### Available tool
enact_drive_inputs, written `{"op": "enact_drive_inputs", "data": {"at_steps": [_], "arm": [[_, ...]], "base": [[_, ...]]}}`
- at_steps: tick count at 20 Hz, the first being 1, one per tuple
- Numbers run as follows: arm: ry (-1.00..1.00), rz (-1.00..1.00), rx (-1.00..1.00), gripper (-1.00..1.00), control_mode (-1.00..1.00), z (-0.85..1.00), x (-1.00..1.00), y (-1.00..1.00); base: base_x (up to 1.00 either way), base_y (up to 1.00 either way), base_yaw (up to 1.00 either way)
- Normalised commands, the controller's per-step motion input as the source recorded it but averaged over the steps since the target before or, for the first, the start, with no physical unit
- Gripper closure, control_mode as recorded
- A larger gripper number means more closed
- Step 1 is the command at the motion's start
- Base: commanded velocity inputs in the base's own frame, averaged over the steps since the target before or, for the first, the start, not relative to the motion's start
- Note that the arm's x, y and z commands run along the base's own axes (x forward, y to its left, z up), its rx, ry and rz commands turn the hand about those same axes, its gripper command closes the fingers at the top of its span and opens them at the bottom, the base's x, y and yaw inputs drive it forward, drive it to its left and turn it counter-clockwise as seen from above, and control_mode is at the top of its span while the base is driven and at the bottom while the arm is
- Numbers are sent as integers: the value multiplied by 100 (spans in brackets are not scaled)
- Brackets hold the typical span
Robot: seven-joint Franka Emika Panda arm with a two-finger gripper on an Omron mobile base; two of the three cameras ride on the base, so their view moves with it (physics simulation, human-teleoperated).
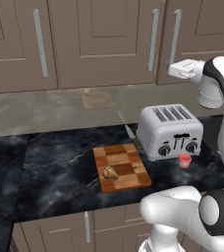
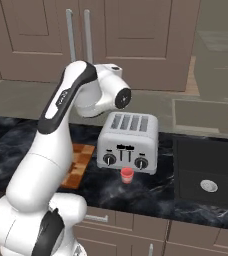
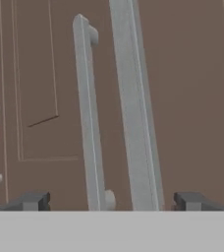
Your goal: Pick the bread, place it on the cutting board, pick the jam, place it on the counter, and close the cabinet.
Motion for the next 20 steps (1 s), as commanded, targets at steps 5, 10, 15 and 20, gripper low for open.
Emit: {"op": "enact_drive_inputs", "data": {"at_steps": [5,10,15,20], "arm": [[0,0,0,-100,-100,0,50,21],[0,0,0,-100,-100,0,44,8],[0,0,0,-100,-100,0,43,6],[0,0,0,-100,-100,0,43,7]], "base": [[0,0,0],[0,0,0],[0,0,0],[0,0,0]]}}
